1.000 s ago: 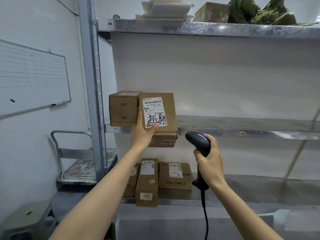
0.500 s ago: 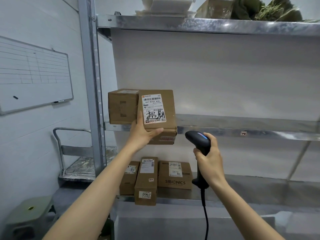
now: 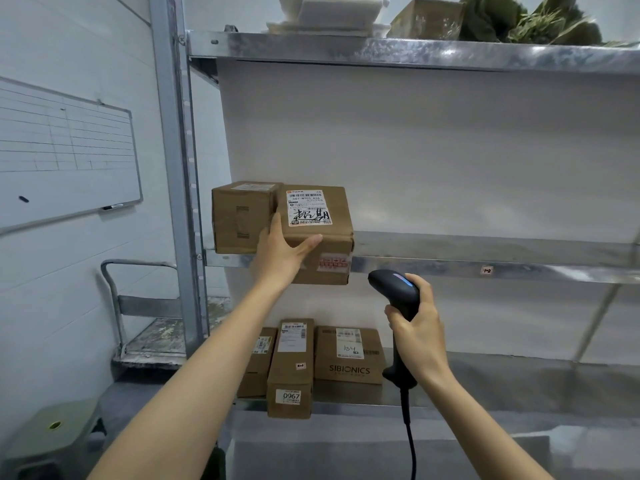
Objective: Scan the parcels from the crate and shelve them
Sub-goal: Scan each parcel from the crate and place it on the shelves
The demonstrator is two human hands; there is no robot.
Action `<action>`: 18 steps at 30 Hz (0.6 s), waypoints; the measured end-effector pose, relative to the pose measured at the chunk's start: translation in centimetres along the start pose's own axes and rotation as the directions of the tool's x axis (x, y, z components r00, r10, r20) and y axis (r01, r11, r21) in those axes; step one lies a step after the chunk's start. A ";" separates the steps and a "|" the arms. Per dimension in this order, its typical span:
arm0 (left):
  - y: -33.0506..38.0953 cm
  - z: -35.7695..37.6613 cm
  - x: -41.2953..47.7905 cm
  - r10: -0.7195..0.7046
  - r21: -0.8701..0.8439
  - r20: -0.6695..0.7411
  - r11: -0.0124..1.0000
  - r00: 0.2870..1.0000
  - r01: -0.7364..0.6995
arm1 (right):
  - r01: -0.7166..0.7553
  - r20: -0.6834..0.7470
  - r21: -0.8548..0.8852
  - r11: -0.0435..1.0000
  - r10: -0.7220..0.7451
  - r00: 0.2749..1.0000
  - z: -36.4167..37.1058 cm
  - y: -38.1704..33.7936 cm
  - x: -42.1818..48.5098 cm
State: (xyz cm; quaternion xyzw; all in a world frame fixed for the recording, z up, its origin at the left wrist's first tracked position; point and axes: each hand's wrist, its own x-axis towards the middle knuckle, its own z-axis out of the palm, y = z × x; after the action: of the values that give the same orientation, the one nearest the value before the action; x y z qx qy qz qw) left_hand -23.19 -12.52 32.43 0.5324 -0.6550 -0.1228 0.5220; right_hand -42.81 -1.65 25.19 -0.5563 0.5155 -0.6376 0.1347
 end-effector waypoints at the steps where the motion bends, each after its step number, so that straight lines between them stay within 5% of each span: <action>1: 0.2 0.2 0.2 -0.024 0.042 -0.043 0.999 0.999 0.026 | -0.004 -0.002 -0.004 1.000 0.004 1.000 -0.1 0.1 0.1; 8: 1.0 2.0 1.2 -0.043 0.117 -0.292 0.990 0.955 0.081 | -0.016 -0.013 -0.013 1.000 0.016 1.000 -0.3 1.1 1.0; 18: 0.2 5.4 2.2 0.034 0.271 -0.375 0.960 0.926 0.074 | -0.051 0.000 -0.016 0.999 0.051 0.999 0.8 3.1 2.3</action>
State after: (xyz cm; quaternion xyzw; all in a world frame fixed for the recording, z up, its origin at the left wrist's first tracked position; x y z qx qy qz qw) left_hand -27.45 -16.40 31.44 0.6213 -0.5480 0.0700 0.5557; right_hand -44.19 -5.09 23.88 -0.5443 0.5345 -0.6297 0.1467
